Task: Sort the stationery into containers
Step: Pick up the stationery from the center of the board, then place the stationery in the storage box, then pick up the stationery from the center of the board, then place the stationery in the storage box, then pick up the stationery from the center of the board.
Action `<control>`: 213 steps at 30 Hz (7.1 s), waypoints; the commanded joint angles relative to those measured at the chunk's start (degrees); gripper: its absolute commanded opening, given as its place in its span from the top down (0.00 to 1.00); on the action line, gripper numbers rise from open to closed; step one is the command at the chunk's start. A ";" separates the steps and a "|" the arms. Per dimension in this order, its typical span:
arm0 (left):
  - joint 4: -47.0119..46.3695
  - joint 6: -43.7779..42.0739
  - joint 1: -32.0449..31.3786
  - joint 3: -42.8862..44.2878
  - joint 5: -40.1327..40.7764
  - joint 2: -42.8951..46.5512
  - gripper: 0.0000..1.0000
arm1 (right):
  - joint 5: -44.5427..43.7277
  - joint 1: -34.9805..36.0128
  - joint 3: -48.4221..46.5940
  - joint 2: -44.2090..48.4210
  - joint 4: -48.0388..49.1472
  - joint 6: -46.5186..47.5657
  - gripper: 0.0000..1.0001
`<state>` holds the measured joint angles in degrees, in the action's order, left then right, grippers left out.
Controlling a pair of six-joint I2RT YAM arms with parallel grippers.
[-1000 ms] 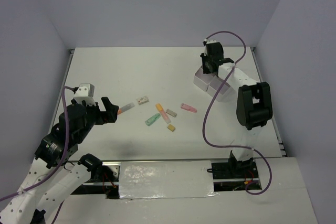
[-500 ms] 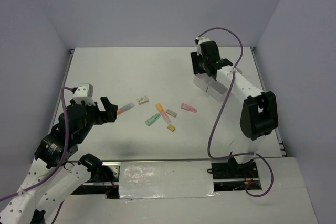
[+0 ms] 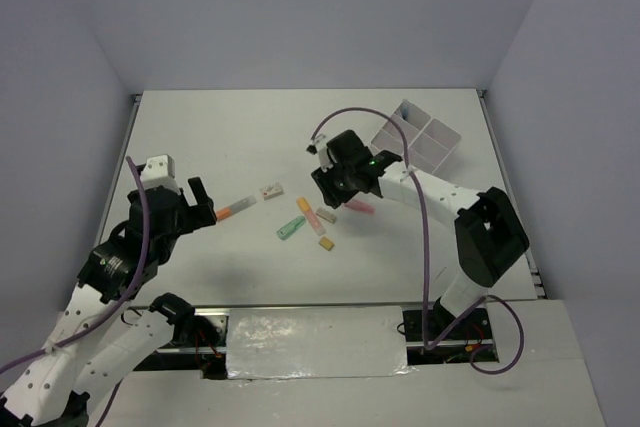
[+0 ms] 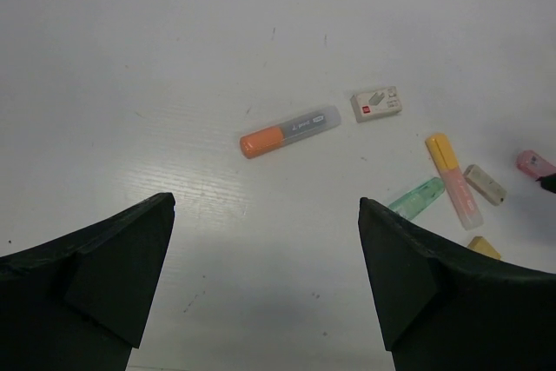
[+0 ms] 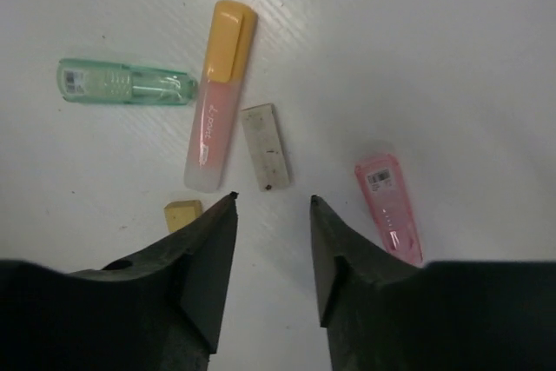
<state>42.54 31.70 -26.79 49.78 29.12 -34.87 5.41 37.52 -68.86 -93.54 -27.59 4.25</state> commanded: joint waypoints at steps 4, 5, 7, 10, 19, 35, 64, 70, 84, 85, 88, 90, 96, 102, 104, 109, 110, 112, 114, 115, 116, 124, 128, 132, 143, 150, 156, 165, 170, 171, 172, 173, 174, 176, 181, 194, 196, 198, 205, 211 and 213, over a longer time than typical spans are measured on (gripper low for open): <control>-2.82 -1.20 0.24 0.58 -1.79 3.58 0.01 | -0.04 2.91 1.45 -4.45 1.40 -0.47 0.56; -2.99 -1.47 0.24 0.58 -1.96 3.41 0.01 | -0.22 2.83 1.27 -5.77 1.66 -0.38 0.55; -2.99 -1.47 0.24 0.58 -2.32 3.15 0.01 | -0.66 2.91 0.40 -7.09 1.49 -0.30 0.55; -2.99 -1.64 0.24 0.76 -2.58 2.62 0.01 | -0.31 3.00 -1.18 -9.64 1.40 -0.21 0.52; -3.08 -1.82 0.24 0.67 -2.67 2.09 0.01 | -1.80 3.00 -2.42 -14.57 2.89 0.23 0.46; -3.61 -2.52 0.24 0.50 -4.07 2.88 0.01 | -7.43 -0.67 -3.10 -3.59 5.98 4.35 0.94; -5.45 -4.37 0.07 -0.30 -7.94 5.87 0.01 | -25.71 -17.83 -17.53 -15.27 -0.18 23.26 0.73; -5.63 -4.54 0.07 -0.38 -8.38 5.78 0.01 | -23.78 -17.92 -17.45 -14.83 -0.53 22.38 0.55; -3.26 -1.56 -0.11 0.49 -1.99 5.26 0.01 | -7.79 -1.94 -10.02 0.45 -6.96 9.12 0.34; -2.65 -0.95 -0.11 0.67 -0.57 4.82 0.01 | -7.78 1.65 -7.80 1.85 -5.55 6.76 0.27; 0.34 1.60 -0.02 1.72 4.27 2.89 0.01 | -6.73 7.11 -1.29 5.29 -2.56 3.58 0.20; 1.57 2.75 0.07 2.25 5.67 1.83 0.01 | -6.46 9.49 2.48 6.43 -1.33 1.56 0.20; 0.87 2.31 0.42 1.81 5.15 2.88 0.01 | -7.95 15.12 8.03 6.09 -0.10 -4.77 0.20; -0.09 1.35 0.42 1.37 3.48 3.23 0.01 | -8.49 15.39 11.63 4.77 3.24 -9.96 0.23; -0.36 1.08 0.42 1.37 3.05 2.80 0.01 | -7.00 15.39 12.08 3.55 4.65 -10.31 0.24; -0.88 0.47 0.42 1.37 1.64 2.27 0.01 | -5.76 15.39 11.65 -0.41 6.59 -9.53 0.35; -0.97 0.29 0.42 1.20 1.55 2.35 0.01 | -6.02 15.48 11.30 -1.90 6.59 -9.35 0.38; -1.15 0.11 0.42 1.20 1.11 2.44 0.01 | -6.64 15.39 10.24 -3.22 6.24 -8.74 0.43; -1.32 -0.06 0.42 1.02 0.85 2.79 0.01 | -7.34 15.31 9.36 -4.98 5.27 -8.56 0.45; -1.32 -0.06 0.42 1.11 0.85 2.88 0.01 | -7.34 15.39 9.27 -5.51 5.18 -8.38 0.47; -1.50 -0.15 0.42 1.02 0.76 2.97 0.01 | -7.43 15.39 9.18 -6.21 4.92 -8.38 0.49; -2.11 -0.85 0.42 0.85 -0.56 3.49 0.01 | -9.00 16.45 9.80 -2.98 3.69 -7.15 1.00; -2.38 -1.12 0.42 0.76 -1.17 3.49 0.01 | -13.30 16.36 7.35 1.95 0.80 -2.95 1.00; -2.64 -1.29 0.42 0.58 -1.61 4.02 0.01 | -17.27 12.33 0.67 2.40 -4.39 7.57 0.99; -3.34 -2.08 0.33 0.41 -2.84 4.73 0.01 | -28.25 -5.51 -20.32 -12.71 -11.52 25.54 1.00; -3.87 -2.79 0.24 0.23 -4.34 4.29 0.01 | -31.42 -10.44 -26.15 -18.96 -12.31 28.09 0.97; -4.22 -3.14 0.24 0.14 -5.31 4.11 0.01 | -33.88 -12.99 -24.67 -19.93 -9.07 28.53 0.93; -4.40 -3.40 0.24 0.06 -5.75 3.50 0.01 | -33.62 -14.93 -24.57 -20.28 -7.47 28.80 0.75; -4.57 -3.49 0.24 0.14 -5.92 3.50 0.01 | -32.48 -15.02 -24.74 -20.11 -7.91 27.83 0.62; -4.58 -3.40 0.24 0.14 -6.01 3.41 0.01 | -32.31 -14.93 -24.66 -19.93 -7.91 27.65 0.60; -4.49 -3.40 0.24 0.14 -6.01 3.49 0.01 | -31.96 -15.02 -24.83 -19.76 -8.00 27.39 0.58; -4.57 -3.58 0.24 0.06 -6.01 3.50 0.01 | -31.34 -15.02 -24.92 -19.41 -8.18 27.30 0.57; -4.58 -3.49 0.24 0.05 -6.18 3.50 0.01 | -31.16 -14.93 -25.01 -19.32 -8.26 27.21 0.57; -4.58 -3.58 0.24 0.05 -6.18 3.41 0.01 | -30.90 -14.84 -25.36 -18.79 -8.61 26.95 0.56; -4.75 -3.75 0.24 0.05 -6.54 3.50 0.01 | -29.06 -14.84 -25.80 -17.04 -8.97 26.25 0.50; -4.93 -3.84 0.24 -0.03 -6.89 3.58 0.01 | 0.04 -5.97 -11.49 -3.85 -10.99 15.01 0.00; -5.01 -4.10 0.24 -0.03 -7.15 3.41 0.01 | 0.83 -4.91 -7.98 -3.14 -10.82 14.65 0.00; -5.02 -4.11 0.24 0.05 -7.41 3.23 0.01 | 2.41 -4.39 -5.59 -2.97 -10.03 15.78 0.00; -5.10 -4.10 0.24 -0.21 -7.33 4.37 0.01 | 0.92 -4.29 -5.76 -9.55 -12.49 19.74 0.06; -5.19 -4.19 0.24 -0.03 -7.59 4.46 0.01 | -2.24 -4.73 -6.55 -13.60 -10.47 20.88 0.10; -5.28 -4.37 0.24 -0.21 -7.85 4.72 0.01 | -3.12 -5.08 -6.64 -14.30 -9.85 20.80 0.11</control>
<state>39.68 28.60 -26.74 49.50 22.00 -30.89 3.84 33.08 -73.58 -107.42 -39.18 23.94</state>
